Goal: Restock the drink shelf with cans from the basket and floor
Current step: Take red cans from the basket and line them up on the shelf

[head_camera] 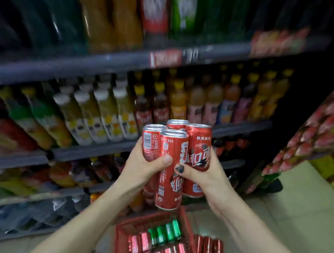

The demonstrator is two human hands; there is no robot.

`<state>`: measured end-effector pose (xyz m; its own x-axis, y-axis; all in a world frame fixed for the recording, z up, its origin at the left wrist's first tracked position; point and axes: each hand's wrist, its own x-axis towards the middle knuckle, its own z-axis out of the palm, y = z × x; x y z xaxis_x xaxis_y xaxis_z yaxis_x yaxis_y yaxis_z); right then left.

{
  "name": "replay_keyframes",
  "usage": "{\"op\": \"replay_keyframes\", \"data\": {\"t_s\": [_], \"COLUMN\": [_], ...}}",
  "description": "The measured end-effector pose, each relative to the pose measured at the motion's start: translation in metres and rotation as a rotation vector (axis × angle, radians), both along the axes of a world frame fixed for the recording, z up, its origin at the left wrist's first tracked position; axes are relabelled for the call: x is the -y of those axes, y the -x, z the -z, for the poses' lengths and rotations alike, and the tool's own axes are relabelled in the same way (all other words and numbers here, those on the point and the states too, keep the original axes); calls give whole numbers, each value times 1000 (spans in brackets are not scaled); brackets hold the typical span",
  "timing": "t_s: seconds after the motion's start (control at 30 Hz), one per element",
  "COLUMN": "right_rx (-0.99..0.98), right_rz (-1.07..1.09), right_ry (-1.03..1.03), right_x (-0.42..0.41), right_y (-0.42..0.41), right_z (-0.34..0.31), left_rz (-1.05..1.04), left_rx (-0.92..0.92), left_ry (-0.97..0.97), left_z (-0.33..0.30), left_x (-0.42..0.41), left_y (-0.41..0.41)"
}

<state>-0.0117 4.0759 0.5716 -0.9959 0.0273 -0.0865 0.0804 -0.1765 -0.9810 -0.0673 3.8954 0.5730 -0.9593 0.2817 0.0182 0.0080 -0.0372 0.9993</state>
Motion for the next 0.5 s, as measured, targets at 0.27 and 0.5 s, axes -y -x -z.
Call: {"op": "replay_keyframes", "data": {"t_s": [0.27, 0.5], "right_rx": [-349, -588], "right_rz": [19, 31], "right_ry": [-37, -88], "right_x": [-18, -40], "right_y": [4, 25], "right_z": [-253, -381], "left_rz": [-5, -38], "left_rx": [-313, -528], "left_ry": [-8, -60], "left_z": [-260, -391], "left_x": [-21, -45], "left_y": [7, 22]}}
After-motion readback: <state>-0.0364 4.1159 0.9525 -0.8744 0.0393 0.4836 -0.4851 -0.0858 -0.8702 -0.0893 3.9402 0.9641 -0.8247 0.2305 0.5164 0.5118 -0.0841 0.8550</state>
